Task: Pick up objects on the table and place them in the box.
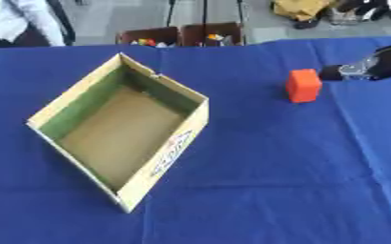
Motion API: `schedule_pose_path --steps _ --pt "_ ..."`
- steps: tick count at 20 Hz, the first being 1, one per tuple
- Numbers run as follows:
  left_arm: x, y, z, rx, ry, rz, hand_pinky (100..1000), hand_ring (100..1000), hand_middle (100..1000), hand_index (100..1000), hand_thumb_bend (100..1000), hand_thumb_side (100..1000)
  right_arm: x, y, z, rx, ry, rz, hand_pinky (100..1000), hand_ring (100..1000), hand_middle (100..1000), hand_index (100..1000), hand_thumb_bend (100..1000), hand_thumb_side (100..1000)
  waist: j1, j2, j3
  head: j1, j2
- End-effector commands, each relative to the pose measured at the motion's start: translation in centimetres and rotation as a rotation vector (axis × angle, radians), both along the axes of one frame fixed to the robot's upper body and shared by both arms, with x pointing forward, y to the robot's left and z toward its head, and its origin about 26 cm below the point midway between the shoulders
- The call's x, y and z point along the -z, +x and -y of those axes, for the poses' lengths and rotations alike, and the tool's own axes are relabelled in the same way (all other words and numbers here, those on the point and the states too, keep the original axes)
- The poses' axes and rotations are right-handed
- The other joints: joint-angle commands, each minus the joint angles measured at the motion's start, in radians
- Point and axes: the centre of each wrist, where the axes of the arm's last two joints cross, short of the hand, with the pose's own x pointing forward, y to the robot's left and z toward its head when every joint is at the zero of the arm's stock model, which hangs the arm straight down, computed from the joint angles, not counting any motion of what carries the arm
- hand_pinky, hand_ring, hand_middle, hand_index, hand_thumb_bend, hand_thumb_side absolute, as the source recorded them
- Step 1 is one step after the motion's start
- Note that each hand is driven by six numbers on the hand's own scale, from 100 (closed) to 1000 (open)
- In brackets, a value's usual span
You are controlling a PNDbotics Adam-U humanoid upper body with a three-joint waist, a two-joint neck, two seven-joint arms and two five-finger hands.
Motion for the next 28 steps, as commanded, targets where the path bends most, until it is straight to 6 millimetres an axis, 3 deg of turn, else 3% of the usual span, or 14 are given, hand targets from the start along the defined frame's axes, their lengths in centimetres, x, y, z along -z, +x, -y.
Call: schedule_pose_path --steps 1,18,28 --pt "-0.8 -0.2 -0.1 -0.007 0.023 0.028 541 659 777 888 100 732 -1.7 -0.3 0.6 0.031 -0.051 0.021 782 841 855 860 808 544 -0.005 0.008 0.000 -0.013 -0.023" --pt "-1.0 0.2 0.5 -0.010 0.028 0.033 539 656 778 887 100 735 -1.2 1.5 0.5 0.030 -0.095 -0.056 775 835 846 864 813 464 -0.014 0.053 0.017 -0.036 -0.044" --pt "-1.1 0.3 0.6 -0.005 0.029 0.026 539 653 779 887 100 737 -0.2 4.0 0.1 0.067 -0.085 -0.122 738 793 824 869 807 399 -0.018 0.051 0.028 -0.060 -0.066"
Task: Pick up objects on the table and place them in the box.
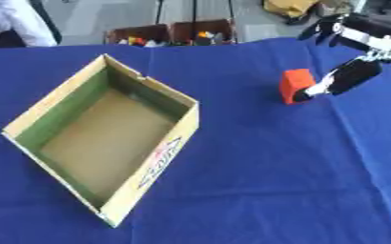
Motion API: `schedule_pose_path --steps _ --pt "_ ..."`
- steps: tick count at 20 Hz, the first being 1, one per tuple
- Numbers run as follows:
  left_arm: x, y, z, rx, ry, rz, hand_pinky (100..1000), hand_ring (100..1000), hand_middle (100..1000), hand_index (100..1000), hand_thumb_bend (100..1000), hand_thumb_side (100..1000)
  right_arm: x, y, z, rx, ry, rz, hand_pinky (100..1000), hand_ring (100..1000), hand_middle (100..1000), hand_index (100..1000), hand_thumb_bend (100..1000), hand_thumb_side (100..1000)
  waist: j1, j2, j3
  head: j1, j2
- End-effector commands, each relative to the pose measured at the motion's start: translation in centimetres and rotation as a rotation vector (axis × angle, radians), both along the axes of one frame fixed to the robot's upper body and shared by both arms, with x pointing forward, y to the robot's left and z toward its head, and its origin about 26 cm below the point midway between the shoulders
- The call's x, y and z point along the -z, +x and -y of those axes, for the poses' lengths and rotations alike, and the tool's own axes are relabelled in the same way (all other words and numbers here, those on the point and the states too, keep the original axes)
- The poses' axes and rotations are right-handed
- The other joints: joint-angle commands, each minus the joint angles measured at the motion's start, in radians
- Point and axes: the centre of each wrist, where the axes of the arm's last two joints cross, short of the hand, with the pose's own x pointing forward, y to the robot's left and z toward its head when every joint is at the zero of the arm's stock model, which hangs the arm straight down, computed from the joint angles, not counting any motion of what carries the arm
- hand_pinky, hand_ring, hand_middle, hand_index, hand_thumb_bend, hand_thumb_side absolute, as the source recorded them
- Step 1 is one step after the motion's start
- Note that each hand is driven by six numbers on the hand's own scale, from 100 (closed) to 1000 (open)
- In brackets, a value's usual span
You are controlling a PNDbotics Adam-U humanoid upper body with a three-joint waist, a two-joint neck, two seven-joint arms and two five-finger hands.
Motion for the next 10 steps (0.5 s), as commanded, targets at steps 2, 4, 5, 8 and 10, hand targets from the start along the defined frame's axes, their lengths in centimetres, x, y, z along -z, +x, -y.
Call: schedule_pose_path --steps 2,4,5,8,10 --pt "-0.8 -0.1 0.0 0.001 0.018 0.021 538 652 779 887 100 737 -0.6 0.6 0.3 0.032 -0.017 -0.003 738 796 824 868 796 376 -0.019 -0.008 0.004 -0.011 -0.021" --pt "-0.8 -0.1 0.0 0.002 0.018 0.020 538 651 779 886 100 737 -0.3 1.0 0.5 0.042 -0.016 -0.015 736 798 824 866 786 350 -0.019 -0.007 0.005 -0.016 -0.025" --pt "-0.8 -0.1 0.0 0.003 0.018 0.020 538 650 779 886 100 738 -0.2 1.2 0.6 0.046 -0.017 -0.021 735 798 825 866 780 333 -0.020 -0.007 0.006 -0.017 -0.027" --pt "-0.9 -0.1 0.0 0.004 0.018 0.019 538 650 779 886 100 738 0.1 1.6 0.9 0.056 -0.026 -0.044 735 803 832 865 759 272 -0.021 -0.004 0.008 -0.023 -0.032" --pt "-0.9 -0.1 0.1 0.004 0.019 0.019 537 649 779 886 100 737 0.2 1.8 1.1 0.061 -0.028 -0.059 735 804 833 865 743 225 -0.022 -0.002 0.009 -0.025 -0.032"
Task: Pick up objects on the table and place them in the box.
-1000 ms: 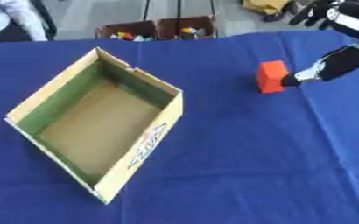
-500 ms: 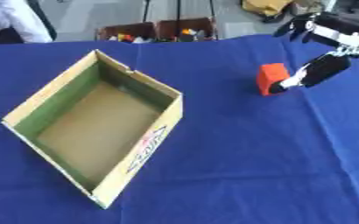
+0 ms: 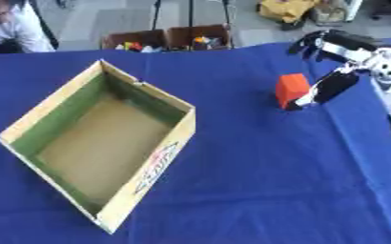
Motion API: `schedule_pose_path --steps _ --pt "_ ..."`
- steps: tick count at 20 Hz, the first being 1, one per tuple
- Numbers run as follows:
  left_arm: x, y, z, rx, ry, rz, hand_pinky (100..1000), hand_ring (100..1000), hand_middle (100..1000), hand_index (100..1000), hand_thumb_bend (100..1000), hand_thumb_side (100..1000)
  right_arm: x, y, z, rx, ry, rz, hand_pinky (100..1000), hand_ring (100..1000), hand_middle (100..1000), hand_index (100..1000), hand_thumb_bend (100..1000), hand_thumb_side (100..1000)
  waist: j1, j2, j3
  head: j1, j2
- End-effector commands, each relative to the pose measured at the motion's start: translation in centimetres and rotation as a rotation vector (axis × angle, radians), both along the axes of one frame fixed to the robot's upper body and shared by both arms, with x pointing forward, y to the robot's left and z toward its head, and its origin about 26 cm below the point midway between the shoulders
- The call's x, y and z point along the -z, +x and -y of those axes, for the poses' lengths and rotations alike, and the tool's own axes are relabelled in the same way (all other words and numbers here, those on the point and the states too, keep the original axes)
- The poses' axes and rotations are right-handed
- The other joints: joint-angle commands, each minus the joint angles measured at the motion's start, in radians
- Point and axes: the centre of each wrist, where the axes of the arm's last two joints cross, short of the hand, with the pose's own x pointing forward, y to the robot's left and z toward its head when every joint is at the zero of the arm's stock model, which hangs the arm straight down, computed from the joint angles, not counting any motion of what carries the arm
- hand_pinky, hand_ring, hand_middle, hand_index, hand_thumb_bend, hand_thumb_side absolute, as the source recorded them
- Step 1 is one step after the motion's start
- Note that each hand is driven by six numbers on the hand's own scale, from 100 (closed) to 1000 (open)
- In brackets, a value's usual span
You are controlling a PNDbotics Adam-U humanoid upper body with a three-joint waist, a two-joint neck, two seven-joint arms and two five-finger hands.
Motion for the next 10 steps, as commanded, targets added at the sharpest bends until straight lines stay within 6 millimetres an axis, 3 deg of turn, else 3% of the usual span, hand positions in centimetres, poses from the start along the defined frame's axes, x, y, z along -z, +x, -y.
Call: schedule_pose_path --steps 1,5,10 --pt "-0.84 -0.13 0.00 0.000 0.015 0.026 537 649 779 886 100 737 -1.13 -0.05 0.66 0.018 -0.023 0.007 735 803 833 865 712 211 -0.018 -0.001 0.002 -0.006 -0.012" --pt "-0.89 -0.07 0.10 0.003 0.018 0.025 537 648 779 886 100 735 -1.09 0.24 1.10 0.024 -0.028 -0.023 733 804 835 864 602 161 -0.021 0.002 0.006 -0.009 -0.012" --pt "-0.86 -0.07 0.13 0.002 0.017 0.024 536 647 779 886 100 735 -1.11 0.47 1.37 0.022 -0.014 -0.038 732 802 835 863 606 151 -0.022 0.004 0.012 -0.013 -0.012"
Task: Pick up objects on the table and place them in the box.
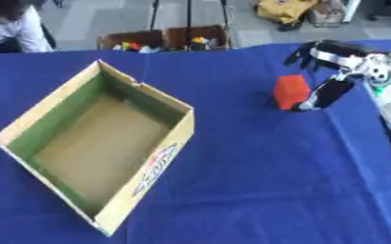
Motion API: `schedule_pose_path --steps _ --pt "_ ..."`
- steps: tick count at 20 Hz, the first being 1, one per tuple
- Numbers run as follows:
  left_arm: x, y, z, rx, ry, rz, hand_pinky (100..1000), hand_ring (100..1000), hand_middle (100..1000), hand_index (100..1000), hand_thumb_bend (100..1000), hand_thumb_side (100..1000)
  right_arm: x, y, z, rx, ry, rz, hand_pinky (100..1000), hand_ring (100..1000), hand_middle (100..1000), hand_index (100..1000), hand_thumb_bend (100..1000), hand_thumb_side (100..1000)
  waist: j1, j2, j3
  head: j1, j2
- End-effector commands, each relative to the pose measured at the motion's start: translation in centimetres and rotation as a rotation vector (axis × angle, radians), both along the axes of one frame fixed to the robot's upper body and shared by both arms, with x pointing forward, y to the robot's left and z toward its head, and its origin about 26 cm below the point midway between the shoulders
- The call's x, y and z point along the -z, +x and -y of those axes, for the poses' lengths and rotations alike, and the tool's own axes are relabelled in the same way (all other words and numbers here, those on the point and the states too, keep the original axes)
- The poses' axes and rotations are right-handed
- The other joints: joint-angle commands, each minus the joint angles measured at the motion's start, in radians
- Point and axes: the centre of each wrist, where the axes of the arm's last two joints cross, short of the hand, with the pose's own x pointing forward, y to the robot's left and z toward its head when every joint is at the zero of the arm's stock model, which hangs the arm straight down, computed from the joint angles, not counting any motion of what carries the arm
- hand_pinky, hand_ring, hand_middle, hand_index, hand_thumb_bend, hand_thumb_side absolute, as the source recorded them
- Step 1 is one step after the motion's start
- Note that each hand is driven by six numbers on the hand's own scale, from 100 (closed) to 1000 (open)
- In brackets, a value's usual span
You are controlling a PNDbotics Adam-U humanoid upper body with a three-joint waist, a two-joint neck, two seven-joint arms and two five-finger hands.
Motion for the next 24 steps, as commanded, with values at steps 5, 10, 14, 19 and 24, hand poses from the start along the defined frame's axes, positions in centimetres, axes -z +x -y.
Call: schedule_pose_path --steps 5,10,14,19,24 --pt "-0.8 -0.1 0.2 0.006 0.016 0.022 535 646 780 885 100 736 -1.5 0.0 0.4 0.018 0.010 0.040 723 797 829 852 545 185 -0.020 0.003 0.005 -0.007 -0.016" --pt "-0.8 0.0 0.4 0.008 0.018 0.019 532 642 780 884 100 735 -1.1 0.5 0.6 0.037 0.003 0.034 719 817 822 834 510 184 -0.021 0.009 0.013 -0.012 -0.021" --pt "-0.8 0.0 0.4 0.010 0.021 0.019 529 640 780 884 100 735 -0.9 0.6 0.6 0.036 0.000 0.036 710 817 803 809 486 177 -0.023 0.012 0.015 -0.013 -0.021" --pt "-0.8 0.0 0.5 0.011 0.023 0.017 528 638 780 884 100 735 -0.7 0.6 0.9 0.039 -0.020 0.017 711 819 808 799 438 173 -0.023 0.013 0.015 -0.013 -0.020" --pt "-0.8 0.0 0.5 0.012 0.024 0.017 527 633 780 884 100 732 -0.7 0.8 1.1 0.038 -0.027 -0.014 715 827 819 807 366 170 -0.022 0.015 0.017 -0.014 -0.021"
